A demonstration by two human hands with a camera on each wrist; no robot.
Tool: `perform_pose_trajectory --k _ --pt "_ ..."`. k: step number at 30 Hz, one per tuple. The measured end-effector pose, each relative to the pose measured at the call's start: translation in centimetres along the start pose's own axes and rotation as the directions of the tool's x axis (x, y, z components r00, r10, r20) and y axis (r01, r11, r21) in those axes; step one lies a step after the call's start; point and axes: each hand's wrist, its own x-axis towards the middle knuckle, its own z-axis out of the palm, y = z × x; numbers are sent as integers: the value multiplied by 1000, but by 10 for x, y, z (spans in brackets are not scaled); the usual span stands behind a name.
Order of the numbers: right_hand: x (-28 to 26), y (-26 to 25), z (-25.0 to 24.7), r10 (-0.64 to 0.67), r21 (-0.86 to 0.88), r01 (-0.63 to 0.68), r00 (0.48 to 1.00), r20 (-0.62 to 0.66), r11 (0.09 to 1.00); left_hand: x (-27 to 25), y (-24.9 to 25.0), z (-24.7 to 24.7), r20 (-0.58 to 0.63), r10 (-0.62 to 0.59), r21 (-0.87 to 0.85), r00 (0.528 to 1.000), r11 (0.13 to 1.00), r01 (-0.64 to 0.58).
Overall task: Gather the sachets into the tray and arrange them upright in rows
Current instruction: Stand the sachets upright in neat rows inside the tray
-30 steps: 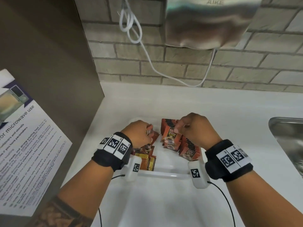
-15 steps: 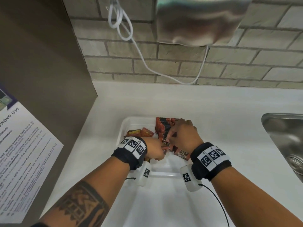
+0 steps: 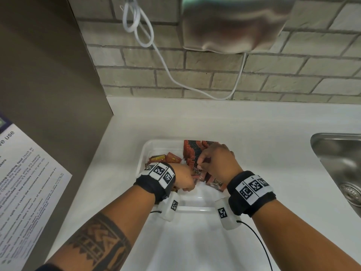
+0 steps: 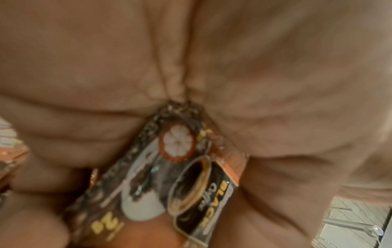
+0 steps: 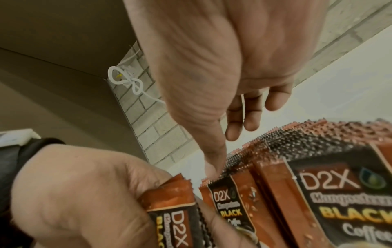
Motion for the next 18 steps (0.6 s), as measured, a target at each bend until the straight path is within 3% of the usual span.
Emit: perform_pose_trajectory --k 4,7,9,12,14,18 --pt "-1 4 -6 -29 57 34 997 -71 998 -3 -4 -1 7 18 -54 1000 998 -17" --pt "-6 5 -18 -61 126 74 993 -104 989 -11 -13 -7 -20 66 -225 998 972 -69" --pt "-13 3 -26 -88 165 98 994 -71 981 -13 -23 -11 -71 85 -308 994 946 -103" --pt "-25 -4 -31 -92 327 62 993 79 943 -15 -38 -11 -131 142 -402 981 897 -184" --pt "-28 -8 -30 -102 423 45 988 113 905 -17 -42 -9 -199 183 -551 963 791 -264" --pt "-23 -5 -30 -80 455 72 997 -2 888 -26 -37 -5 -312 220 -769 924 513 -382"
